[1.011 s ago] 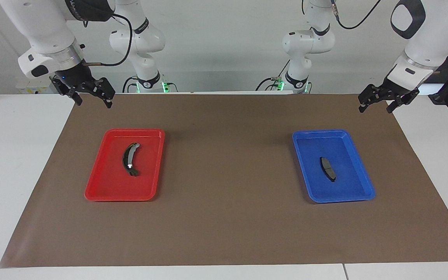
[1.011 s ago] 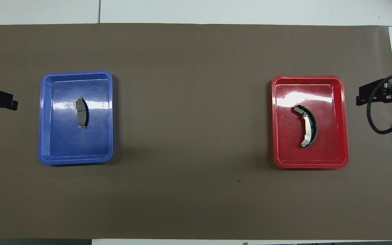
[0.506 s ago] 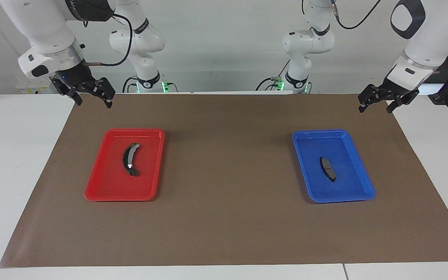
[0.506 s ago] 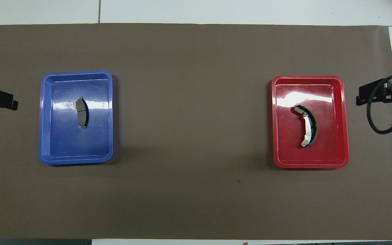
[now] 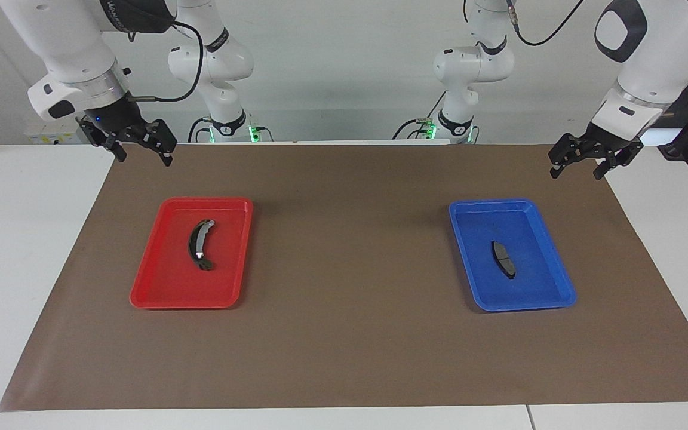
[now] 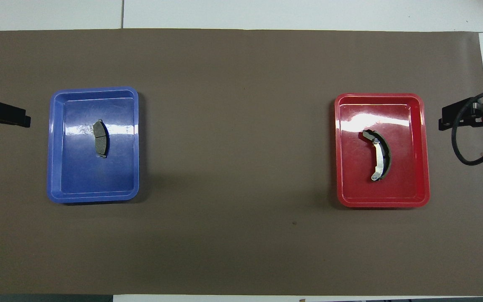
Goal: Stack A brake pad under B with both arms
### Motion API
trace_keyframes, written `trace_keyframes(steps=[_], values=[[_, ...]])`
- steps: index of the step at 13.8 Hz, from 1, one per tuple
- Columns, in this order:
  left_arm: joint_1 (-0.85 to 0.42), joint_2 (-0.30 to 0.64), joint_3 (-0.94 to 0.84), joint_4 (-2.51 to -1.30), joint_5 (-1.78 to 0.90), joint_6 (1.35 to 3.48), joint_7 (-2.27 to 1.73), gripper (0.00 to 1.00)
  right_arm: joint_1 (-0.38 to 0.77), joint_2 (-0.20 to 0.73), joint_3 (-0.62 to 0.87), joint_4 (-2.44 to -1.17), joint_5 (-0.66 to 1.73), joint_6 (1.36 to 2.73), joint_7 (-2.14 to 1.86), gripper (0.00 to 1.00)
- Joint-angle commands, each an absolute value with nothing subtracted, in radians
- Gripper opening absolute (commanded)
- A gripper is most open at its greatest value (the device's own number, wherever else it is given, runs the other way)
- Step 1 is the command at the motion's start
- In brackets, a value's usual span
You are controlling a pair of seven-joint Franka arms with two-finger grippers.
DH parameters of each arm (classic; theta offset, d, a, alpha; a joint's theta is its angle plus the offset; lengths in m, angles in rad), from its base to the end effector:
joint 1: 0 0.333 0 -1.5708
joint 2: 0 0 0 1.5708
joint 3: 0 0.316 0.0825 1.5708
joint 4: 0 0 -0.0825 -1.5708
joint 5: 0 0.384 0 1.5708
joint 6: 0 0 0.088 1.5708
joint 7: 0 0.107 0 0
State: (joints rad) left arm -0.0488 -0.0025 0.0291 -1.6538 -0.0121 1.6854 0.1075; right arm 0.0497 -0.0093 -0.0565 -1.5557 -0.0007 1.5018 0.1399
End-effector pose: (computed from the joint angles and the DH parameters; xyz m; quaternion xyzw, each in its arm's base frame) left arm 0.5626 -0.0122 0.5966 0.9979 -0.0630 0.0173 0.0053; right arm 0.5446 -0.0039 0.6308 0.9971 -0.0733 -0.0223 0.0016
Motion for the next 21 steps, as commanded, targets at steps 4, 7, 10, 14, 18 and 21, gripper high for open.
trace_keyframes(steps=[4,7,10,14,18,21], values=[[-0.103,0.000,0.031,-1.945,0.000,2.049,0.017,0.99,0.038,-0.034,-0.052,-1.586,-0.003,1.519,0.124,1.00],[-0.110,0.069,0.031,-2.081,0.000,2.262,-0.002,0.98,0.037,-0.035,-0.052,-1.592,-0.003,1.520,0.121,1.00],[-0.106,0.149,0.034,-2.153,-0.002,2.420,-0.002,0.98,0.038,-0.052,-0.052,-1.635,-0.003,1.549,0.120,1.00],[-0.113,0.196,0.031,-2.200,-0.002,2.505,-0.024,0.96,0.048,-0.074,-0.052,-1.689,0.003,1.600,0.091,1.00],[-0.107,0.212,0.034,-2.200,-0.002,2.539,-0.028,0.64,0.075,-0.150,-0.052,-2.007,0.035,1.923,0.043,1.00],[-0.112,0.210,0.034,-2.197,-0.002,2.524,-0.025,0.14,0.072,-0.049,-0.052,-2.055,0.035,2.041,0.003,1.00]])
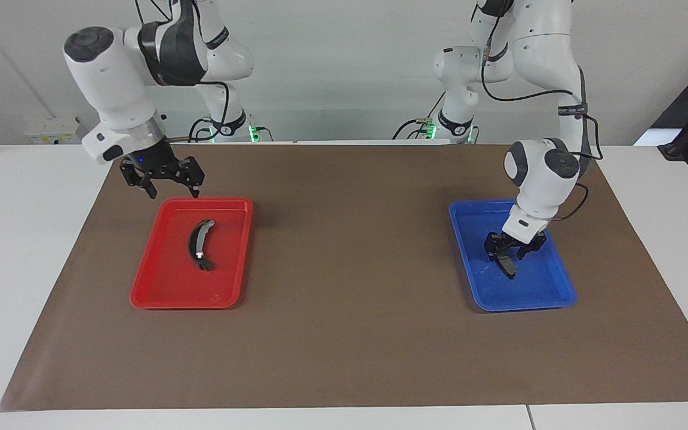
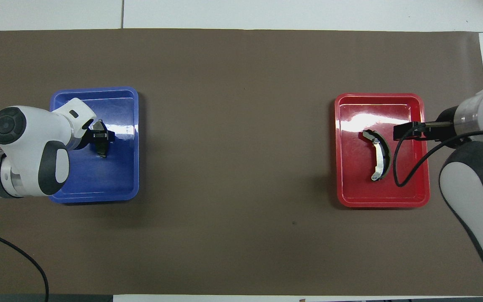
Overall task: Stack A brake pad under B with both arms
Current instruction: 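Grasp the brake pads in the blue and red trays with both grippers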
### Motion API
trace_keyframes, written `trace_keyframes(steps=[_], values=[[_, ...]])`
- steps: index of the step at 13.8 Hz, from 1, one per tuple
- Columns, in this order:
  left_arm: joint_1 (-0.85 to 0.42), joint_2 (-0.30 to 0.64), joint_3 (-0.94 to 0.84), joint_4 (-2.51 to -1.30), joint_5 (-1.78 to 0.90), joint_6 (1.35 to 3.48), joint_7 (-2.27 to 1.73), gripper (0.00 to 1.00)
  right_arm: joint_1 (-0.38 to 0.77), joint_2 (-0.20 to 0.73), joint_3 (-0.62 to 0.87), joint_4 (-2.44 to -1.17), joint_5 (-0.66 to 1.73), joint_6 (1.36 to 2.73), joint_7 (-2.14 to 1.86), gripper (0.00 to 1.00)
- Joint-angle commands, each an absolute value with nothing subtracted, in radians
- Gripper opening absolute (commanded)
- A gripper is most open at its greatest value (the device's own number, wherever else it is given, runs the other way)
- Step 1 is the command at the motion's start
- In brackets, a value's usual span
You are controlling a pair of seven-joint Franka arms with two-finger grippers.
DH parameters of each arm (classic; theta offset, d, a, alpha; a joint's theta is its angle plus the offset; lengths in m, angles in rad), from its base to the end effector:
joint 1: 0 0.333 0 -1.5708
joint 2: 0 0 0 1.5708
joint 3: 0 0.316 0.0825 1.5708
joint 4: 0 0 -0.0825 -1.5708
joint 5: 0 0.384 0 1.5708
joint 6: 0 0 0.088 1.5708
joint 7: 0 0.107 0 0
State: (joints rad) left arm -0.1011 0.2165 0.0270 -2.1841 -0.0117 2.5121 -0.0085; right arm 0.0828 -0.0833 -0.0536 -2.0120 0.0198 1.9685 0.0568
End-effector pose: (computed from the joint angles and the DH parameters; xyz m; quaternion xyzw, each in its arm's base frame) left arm 0.5663 -0.0421 0.2998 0.9980 -0.0287 0.0557 0.0031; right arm 0.5365 0.0163 0.4941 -0.9996 0.0174 -0.0193 0.0123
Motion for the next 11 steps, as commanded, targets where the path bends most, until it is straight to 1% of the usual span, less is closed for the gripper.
trace_keyframes(steps=[1,3,5,7,10,11], values=[[-0.115,0.200,0.034,-2.192,-0.002,2.501,-0.026,0.10,0.065,-0.031,-0.052,-2.097,0.035,2.107,-0.035,1.00],[-0.120,0.152,0.035,-2.166,-0.002,2.400,-0.025,0.05,0.046,-0.025,-0.052,-2.224,0.035,2.279,-0.095,1.00],[-0.150,0.120,0.037,-2.093,0.000,2.257,-0.026,0.04,0.043,-0.002,-0.052,-2.305,0.035,2.403,-0.106,1.00],[-0.201,0.121,0.037,-2.002,0.000,2.147,-0.055,0.04,0.026,0.038,-0.054,-2.319,0.035,2.436,-0.123,1.00],[-0.314,0.130,0.035,-1.990,0.003,2.205,-0.221,0.04,0.020,0.075,-0.052,-2.338,0.035,2.496,-0.163,1.00],[-0.368,0.136,0.035,-1.990,0.002,2.221,-0.239,0.04,0.020,0.101,-0.052,-2.338,0.035,2.502,-0.164,1.00]])
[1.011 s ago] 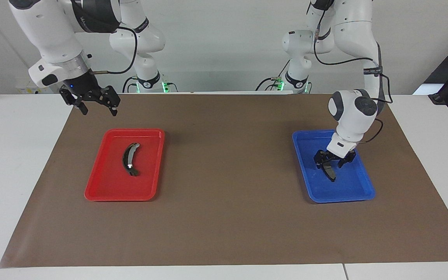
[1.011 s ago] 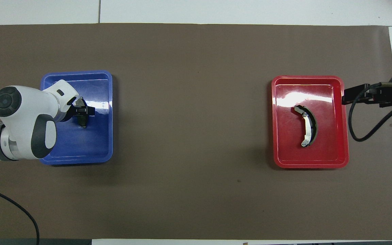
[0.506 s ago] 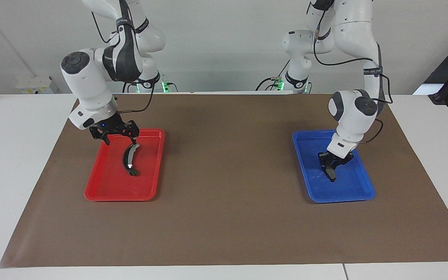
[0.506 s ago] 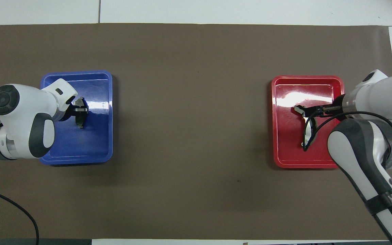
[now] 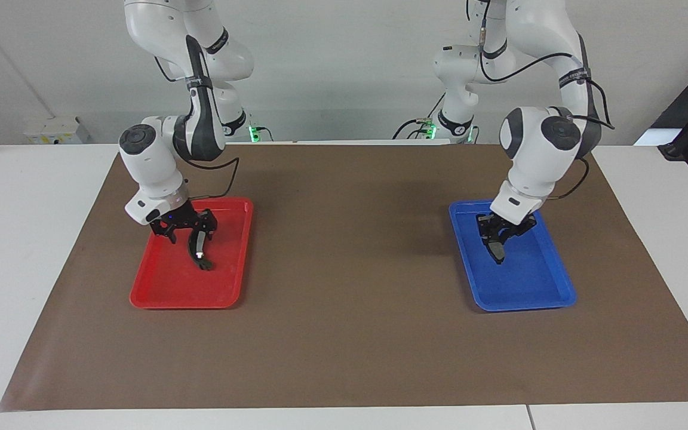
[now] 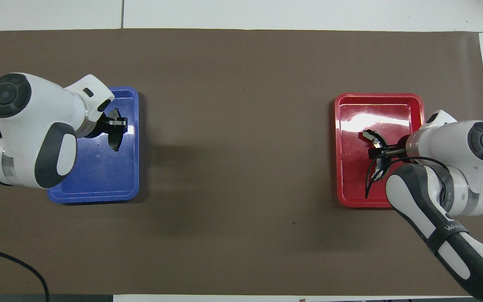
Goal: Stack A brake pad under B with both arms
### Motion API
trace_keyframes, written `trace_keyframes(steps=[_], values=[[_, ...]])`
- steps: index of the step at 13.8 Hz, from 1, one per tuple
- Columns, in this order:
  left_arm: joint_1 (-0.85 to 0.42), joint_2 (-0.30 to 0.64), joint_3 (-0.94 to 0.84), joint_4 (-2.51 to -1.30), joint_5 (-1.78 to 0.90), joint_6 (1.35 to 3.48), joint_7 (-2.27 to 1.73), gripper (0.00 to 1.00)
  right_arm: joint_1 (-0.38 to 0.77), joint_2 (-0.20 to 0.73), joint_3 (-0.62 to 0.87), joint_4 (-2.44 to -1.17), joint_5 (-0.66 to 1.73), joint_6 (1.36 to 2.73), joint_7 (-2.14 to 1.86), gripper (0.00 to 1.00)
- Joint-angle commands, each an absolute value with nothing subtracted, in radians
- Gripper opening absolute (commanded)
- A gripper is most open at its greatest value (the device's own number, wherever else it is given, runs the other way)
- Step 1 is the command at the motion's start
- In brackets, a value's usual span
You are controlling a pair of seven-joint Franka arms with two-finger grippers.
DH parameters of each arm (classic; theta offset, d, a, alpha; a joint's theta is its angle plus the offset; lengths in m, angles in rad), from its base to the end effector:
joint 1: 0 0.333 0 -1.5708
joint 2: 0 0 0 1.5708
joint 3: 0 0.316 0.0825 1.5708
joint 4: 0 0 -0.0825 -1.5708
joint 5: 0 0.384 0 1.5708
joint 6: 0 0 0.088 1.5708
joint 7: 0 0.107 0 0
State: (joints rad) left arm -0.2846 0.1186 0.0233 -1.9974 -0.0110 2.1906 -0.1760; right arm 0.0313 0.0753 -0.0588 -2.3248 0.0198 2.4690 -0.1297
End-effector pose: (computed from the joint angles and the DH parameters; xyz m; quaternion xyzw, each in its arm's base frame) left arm 0.5661 -0.1521 0.4083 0.9985 -0.0397 0.0357 0.0112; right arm 0.5212 -0.0144 0.3138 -0.9984 -0.0437 -0.0347 0.0015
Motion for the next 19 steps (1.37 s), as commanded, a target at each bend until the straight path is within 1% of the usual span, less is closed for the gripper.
trace_keyframes(steps=[1,3,5,6,7,8,9,10,12,13,14,15,16,17,19], values=[[-0.417,0.147,0.037,-1.987,0.002,2.235,-0.286,0.04,0.021,0.119,-0.052,-2.338,0.035,2.523,-0.164,1.00],[-0.506,0.172,0.037,-1.983,0.003,2.296,-0.391,0.05,0.028,0.121,-0.052,-2.338,0.035,2.520,-0.166,1.00],[-0.564,0.195,0.035,-1.979,0.002,2.324,-0.452,0.05,0.023,0.121,-0.052,-2.338,0.035,2.517,-0.181,1.00],[-0.599,0.225,0.035,-1.950,0.002,2.332,-0.480,0.06,0.023,0.121,-0.052,-2.336,0.035,2.517,-0.184,0.96],[-0.627,0.277,0.035,-1.906,0.002,2.333,-0.511,0.07,0.023,0.121,-0.052,-2.336,0.035,2.517,-0.186,0.91],[-0.656,0.323,0.035,-1.867,0.002,2.338,-0.553,0.10,0.025,0.121,-0.052,-2.336,0.035,2.517,-0.186,0.84],[-0.675,0.348,0.035,-1.865,0.002,2.370,-0.574,0.12,0.025,0.121,-0.052,-2.335,0.035,2.516,-0.187,0.75],[-0.686,0.362,0.031,-1.879,0.002,2.429,-0.574,0.14,0.025,0.121,-0.052,-2.330,0.035,2.514,-0.193,0.63],[-0.715,0.376,0.029,-1.917,0.002,2.490,-0.575,0.14,0.029,0.123,-0.052,-2.316,0.035,2.488,-0.189,0.11],[-0.719,0.389,0.029,-1.921,0.002,2.493,-0.574,0.19,0.029,0.126,-0.052,-2.312,0.035,2.488,-0.184,0.00],[-0.722,0.391,0.028,-1.921,0.002,2.491,-0.575,0.31,0.028,0.126,-0.052,-2.304,0.035,2.487,-0.184,0.00],[-0.726,0.391,0.028,-1.921,0.002,2.485,-0.575,0.49,0.028,0.126,-0.052,-2.299,0.035,2.482,-0.184,0.00],[-0.726,0.391,0.029,-1.918,0.002,2.485,-0.577,0.84,0.029,0.126,-0.052,-2.287,0.037,2.468,-0.184,0.00],[-0.724,0.382,0.029,-1.917,0.002,2.476,-0.569,0.99,0.031,0.126,-0.052,-2.266,0.037,2.435,-0.183,0.00],[-0.697,0.338,0.031,-1.919,0.000,2.435,-0.561,0.99,0.035,0.114,-0.052,-2.208,0.037,2.352,-0.169,0.00]])
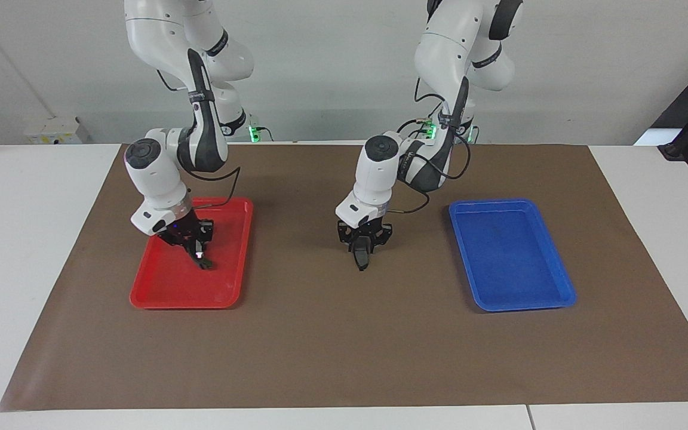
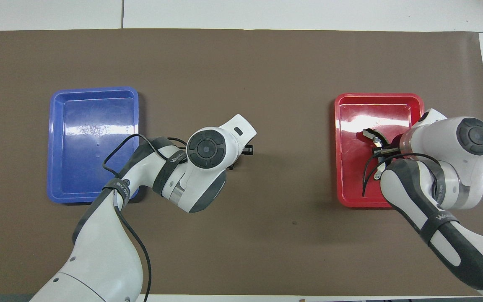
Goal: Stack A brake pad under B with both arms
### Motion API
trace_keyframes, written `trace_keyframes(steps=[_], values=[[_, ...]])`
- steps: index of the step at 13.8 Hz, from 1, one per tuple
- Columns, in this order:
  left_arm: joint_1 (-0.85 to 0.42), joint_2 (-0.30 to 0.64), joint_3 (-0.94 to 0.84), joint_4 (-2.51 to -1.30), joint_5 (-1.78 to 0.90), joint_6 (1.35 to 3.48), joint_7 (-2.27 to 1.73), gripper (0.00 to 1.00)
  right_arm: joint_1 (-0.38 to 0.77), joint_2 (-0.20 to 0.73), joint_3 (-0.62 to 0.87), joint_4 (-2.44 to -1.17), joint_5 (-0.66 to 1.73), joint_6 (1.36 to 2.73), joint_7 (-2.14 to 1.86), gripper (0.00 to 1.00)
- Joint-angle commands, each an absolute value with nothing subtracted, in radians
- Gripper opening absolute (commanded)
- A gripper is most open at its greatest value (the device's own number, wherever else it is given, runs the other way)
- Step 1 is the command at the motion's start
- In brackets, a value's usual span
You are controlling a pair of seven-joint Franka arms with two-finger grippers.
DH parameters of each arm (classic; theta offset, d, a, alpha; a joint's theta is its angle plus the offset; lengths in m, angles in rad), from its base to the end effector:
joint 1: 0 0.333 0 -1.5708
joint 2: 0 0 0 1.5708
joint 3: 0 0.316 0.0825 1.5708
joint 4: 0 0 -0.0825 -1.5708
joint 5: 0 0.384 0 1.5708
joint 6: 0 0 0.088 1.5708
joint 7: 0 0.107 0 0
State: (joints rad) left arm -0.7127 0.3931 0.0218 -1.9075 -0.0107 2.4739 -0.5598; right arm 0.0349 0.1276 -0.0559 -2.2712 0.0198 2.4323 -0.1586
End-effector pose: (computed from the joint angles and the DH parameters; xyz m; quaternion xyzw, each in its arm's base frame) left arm 0.4955 -0.4108 0.3086 0.9943 -0.0626 0.0705 0.0503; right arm 0.5340 -0.0111 0.3050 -0.9980 -0.0616 -0.0171 0.0015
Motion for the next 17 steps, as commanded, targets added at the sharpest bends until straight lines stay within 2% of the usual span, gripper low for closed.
trace_keyframes(steps=[1,3,5,10,13,15,17], values=[[-0.671,0.303,0.031,-1.922,0.000,2.403,-0.554,0.99,0.037,0.112,-0.049,-2.162,0.037,2.292,-0.146,0.00],[-0.622,0.215,0.034,-1.939,0.002,2.288,-0.490,0.99,0.037,0.123,0.001,-2.068,0.037,2.199,-0.086,0.00],[-0.550,0.167,0.038,-1.928,0.000,2.166,-0.360,0.99,0.057,0.143,0.066,-1.998,0.034,2.149,0.033,0.00],[-0.330,0.037,0.040,-1.918,0.002,1.936,-0.154,0.99,0.279,0.175,0.075,-1.980,0.034,2.217,0.334,0.00],[-0.186,-0.034,0.041,-1.898,0.000,1.864,-0.045,0.99,0.411,0.300,0.075,-1.849,0.015,2.207,0.521,0.00],[-0.134,-0.031,0.043,-1.814,0.000,1.762,-0.008,0.99,0.465,0.383,0.072,-1.743,0.015,2.194,0.545,0.00],[-0.071,-0.009,0.043,-1.712,-0.002,1.671,0.107,0.99,0.506,0.434,0.072,-1.692,0.003,2.197,0.602,0.00]])
